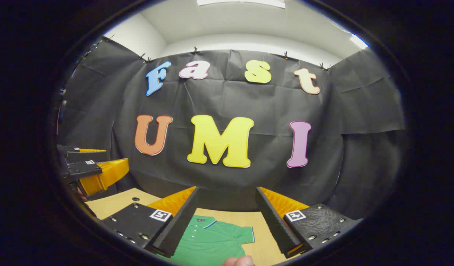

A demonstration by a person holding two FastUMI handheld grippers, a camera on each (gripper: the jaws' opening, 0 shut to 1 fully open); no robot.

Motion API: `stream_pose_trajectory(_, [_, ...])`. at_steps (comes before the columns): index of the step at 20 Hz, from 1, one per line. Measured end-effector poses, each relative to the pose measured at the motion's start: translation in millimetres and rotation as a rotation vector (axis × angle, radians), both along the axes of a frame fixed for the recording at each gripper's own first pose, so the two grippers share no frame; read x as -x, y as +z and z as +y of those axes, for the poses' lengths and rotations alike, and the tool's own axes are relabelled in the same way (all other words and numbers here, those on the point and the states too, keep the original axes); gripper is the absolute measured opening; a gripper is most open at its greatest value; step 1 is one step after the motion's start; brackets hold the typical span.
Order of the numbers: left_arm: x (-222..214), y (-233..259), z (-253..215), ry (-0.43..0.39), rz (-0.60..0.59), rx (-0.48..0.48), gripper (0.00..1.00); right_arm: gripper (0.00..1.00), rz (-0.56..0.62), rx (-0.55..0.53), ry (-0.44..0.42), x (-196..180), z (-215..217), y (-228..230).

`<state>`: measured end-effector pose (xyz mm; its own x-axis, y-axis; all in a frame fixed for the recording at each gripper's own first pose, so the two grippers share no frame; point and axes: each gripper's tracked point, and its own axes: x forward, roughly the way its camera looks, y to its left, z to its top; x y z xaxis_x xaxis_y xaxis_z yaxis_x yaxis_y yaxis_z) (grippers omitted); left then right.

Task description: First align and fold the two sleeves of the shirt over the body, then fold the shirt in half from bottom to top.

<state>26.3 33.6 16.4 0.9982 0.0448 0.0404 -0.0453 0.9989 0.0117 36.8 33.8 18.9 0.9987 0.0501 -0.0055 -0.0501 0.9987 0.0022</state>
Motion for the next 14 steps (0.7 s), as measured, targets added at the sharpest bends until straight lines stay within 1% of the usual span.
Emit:
stream_pose_trajectory(4, [-5.7,-0.6,2.3,0.013,0.006,-0.003,0.99,0.96,-0.005,-0.003,-0.006,-14.1,-8.1,-1.7])
stream_pose_trajectory(9, [-20.0,-19.9,3.5,0.021,0.027,0.008,0.99,0.96,0.062,-0.003,-0.002,-33.0,-16.2,-26.9])
stream_pose_trajectory(10, [-21.7,-24.6,2.6,0.02,0.039,0.011,0.99,0.96,0.076,0.003,-0.006,-37.6,-21.0,-34.4])
stream_pose_trajectory(11, [-23.8,-29.2,2.6,0.019,0.052,0.012,0.99,0.94,0.1,0.01,0.003,-41.5,-23.1,-43.1])
stream_pose_trajectory(12, [-25.9,-36.2,0.8,0.014,0.065,0.012,0.99,0.96,0.127,0.014,0.021,-45.3,-24.8,-56.1])
stream_pose_trajectory(13, [-25.4,-42.8,-0.2,0.015,0.079,0.01,0.99,0.96,0.171,0.02,0.038,-54.2,-30.1,-73.7])
stream_pose_trajectory(14, [-25.6,-49.6,-2.1,0.013,0.098,0.011,0.99,0.98,0.207,0.025,0.04,-60.5,-37.1,-87.1])
